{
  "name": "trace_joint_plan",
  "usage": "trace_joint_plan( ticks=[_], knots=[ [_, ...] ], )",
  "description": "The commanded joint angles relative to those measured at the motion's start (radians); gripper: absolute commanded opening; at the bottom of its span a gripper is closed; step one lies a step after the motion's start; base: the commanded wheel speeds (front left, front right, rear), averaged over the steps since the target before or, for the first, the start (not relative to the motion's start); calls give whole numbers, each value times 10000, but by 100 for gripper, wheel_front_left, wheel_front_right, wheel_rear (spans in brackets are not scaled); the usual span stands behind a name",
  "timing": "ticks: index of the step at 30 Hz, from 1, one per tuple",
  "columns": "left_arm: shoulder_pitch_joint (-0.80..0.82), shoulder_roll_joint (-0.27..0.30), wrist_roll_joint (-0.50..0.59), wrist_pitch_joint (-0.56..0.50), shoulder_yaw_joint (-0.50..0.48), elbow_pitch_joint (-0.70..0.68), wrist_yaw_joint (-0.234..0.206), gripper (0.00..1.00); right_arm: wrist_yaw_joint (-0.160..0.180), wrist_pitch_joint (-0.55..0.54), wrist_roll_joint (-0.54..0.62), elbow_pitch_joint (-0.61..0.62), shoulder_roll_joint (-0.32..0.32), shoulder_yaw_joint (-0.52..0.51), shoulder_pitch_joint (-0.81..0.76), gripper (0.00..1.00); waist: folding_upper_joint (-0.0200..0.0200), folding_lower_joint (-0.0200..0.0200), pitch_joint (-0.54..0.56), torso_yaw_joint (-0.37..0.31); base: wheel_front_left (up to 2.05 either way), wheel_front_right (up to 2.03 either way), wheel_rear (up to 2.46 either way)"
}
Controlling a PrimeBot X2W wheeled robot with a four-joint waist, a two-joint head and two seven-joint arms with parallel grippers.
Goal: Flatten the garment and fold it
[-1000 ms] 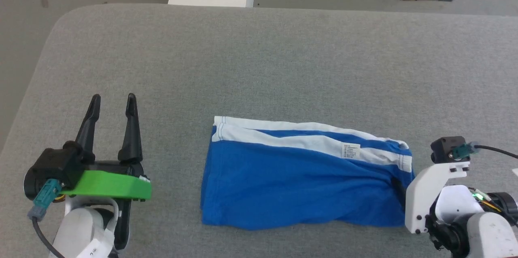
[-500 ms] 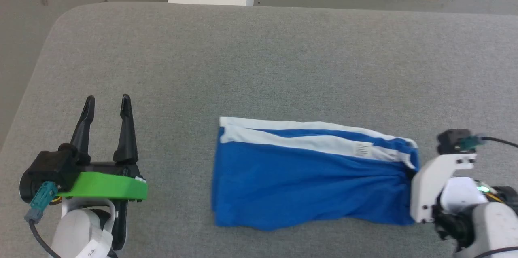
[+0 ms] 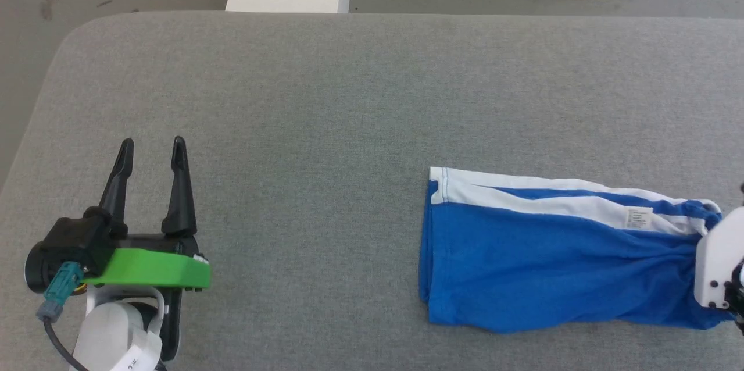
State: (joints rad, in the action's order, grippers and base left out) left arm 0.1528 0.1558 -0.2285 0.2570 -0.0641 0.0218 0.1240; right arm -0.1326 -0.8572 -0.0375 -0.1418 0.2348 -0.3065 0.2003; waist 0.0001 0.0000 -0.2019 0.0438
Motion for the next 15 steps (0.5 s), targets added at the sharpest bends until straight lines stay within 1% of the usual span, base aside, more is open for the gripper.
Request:
trace_joint_plan(
  ticks=[1,3,4,6,8,9,12,15],
  knots=[
    [-117,-56,38,47,4,-3,65,100,19,-224,-128,252,80,262,114,0,-1,0,122,-50,0,0,0],
    [-187,-92,19,47,16,-28,65,100,19,-863,-460,819,216,751,-78,0,-1,0,199,-54,0,0,0],
    [-277,-119,30,47,36,-79,65,100,19,-1969,-1061,2257,477,1523,-442,0,-1,0,315,-58,0,0,0],
    [-308,-131,38,47,63,-108,66,100,19,-2513,-1530,3253,474,1907,-608,0,-1,0,365,-41,0,0,0],
    [-330,-144,35,47,83,-130,66,100,19,-2953,-1901,4056,197,2144,-673,0,-1,0,416,-21,0,0,0],
    [-364,-179,36,47,139,-145,66,100,19,-3185,-2147,4704,-372,2488,-691,0,-1,0,473,62,0,0,0],
    [-391,-201,9,47,182,-139,66,100,19,-3001,-2077,4705,-993,2897,-635,0,-1,0,504,199,0,0,0],
    [-388,-230,-57,47,170,-147,66,100,19,-2476,-1927,4282,-1456,3309,-545,0,-1,0,434,388,0,0,0]
  ],
)
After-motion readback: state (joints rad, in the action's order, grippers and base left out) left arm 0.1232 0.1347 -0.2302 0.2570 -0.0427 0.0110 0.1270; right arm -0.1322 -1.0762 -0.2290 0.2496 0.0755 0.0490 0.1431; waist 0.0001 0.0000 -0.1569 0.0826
